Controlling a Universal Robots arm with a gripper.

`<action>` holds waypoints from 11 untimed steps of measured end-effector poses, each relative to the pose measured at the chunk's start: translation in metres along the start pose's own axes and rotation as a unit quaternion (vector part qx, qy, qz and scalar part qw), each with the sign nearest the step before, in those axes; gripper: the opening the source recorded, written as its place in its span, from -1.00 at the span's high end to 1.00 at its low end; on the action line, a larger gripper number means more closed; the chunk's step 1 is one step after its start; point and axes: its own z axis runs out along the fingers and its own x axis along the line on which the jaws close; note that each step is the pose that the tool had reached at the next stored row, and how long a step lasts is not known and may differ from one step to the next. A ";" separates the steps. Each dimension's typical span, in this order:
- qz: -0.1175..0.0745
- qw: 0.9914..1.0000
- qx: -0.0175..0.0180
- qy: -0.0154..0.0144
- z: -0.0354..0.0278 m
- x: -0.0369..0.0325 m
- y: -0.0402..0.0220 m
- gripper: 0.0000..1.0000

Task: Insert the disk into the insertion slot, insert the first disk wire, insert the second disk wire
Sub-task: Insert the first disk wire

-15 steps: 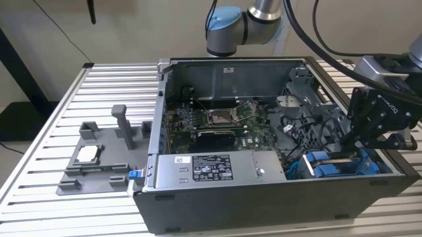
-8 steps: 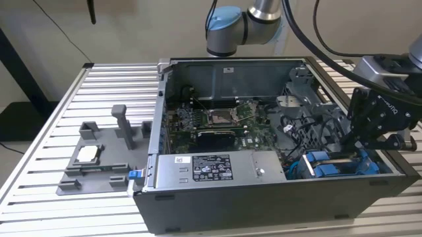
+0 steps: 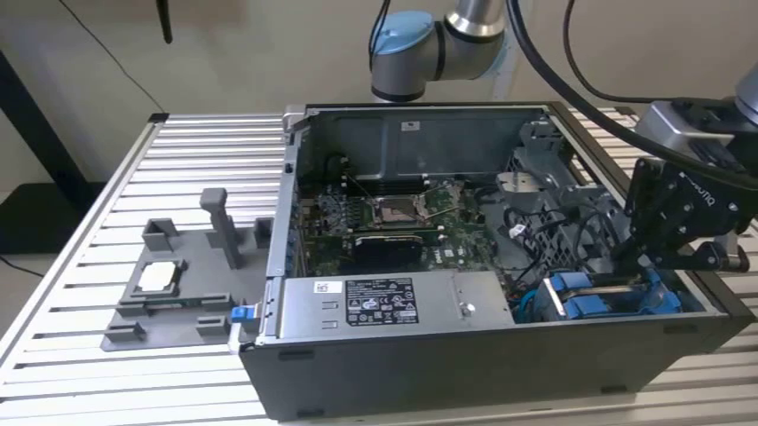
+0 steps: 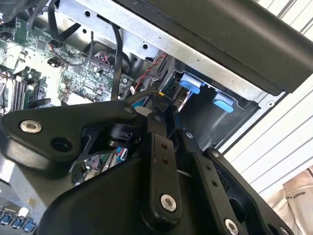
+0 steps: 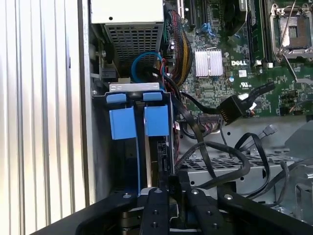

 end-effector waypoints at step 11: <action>-0.013 1.000 -0.001 0.001 0.0009 0.0006 -0.0002 0.62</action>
